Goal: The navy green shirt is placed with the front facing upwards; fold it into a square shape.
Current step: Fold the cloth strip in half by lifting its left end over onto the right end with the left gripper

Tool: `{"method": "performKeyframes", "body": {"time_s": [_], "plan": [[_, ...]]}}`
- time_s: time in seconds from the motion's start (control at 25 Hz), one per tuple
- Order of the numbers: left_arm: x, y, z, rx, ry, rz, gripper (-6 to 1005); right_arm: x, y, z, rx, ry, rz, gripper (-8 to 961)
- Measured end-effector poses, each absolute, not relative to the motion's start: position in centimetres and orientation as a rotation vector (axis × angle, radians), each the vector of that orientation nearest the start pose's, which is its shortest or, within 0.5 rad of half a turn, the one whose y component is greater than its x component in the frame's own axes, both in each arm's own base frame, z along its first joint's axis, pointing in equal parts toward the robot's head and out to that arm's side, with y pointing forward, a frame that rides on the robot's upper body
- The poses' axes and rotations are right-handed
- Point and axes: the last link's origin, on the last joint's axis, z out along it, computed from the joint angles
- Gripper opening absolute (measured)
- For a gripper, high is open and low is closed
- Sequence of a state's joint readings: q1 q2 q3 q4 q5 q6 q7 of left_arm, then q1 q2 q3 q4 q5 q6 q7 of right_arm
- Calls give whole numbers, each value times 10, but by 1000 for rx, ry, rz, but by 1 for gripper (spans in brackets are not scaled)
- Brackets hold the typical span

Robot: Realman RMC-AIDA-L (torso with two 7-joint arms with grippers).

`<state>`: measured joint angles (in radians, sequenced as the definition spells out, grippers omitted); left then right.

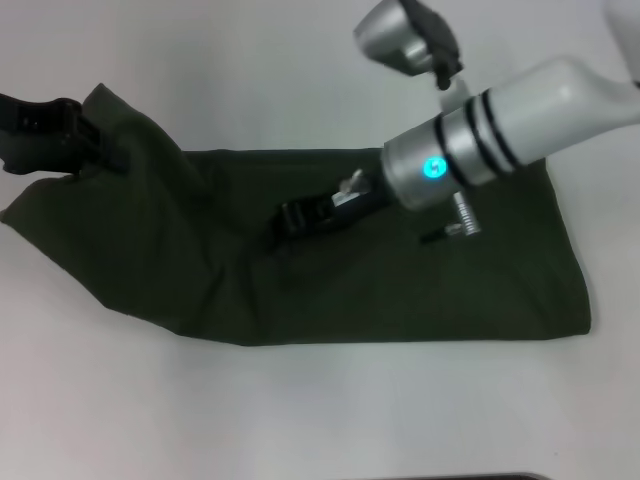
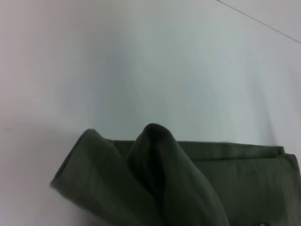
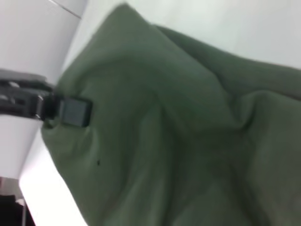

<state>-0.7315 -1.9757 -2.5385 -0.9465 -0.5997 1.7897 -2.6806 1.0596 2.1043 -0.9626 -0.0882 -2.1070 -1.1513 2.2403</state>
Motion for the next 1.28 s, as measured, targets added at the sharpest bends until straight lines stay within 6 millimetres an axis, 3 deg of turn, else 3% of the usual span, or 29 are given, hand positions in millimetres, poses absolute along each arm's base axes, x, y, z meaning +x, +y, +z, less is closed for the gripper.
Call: {"method": "performKeyframes", "body": {"time_s": [0.36,0.68,1.0,1.28], "plan": [[-261,354,97,-2188,-2004,-49,77,202,364,-71,-2626,1762,291,15],[-263,343,113,-2165,-1995,31,76,237,364,-33,-2561,1714,211,16],[-253,341,114,-2195,-1992,20,77,257,363,-6,-2517,1709,183,16],[-224,338,91,-2411,-1984,-119,77,258,361,0,-2531,1704,169,16]]}}
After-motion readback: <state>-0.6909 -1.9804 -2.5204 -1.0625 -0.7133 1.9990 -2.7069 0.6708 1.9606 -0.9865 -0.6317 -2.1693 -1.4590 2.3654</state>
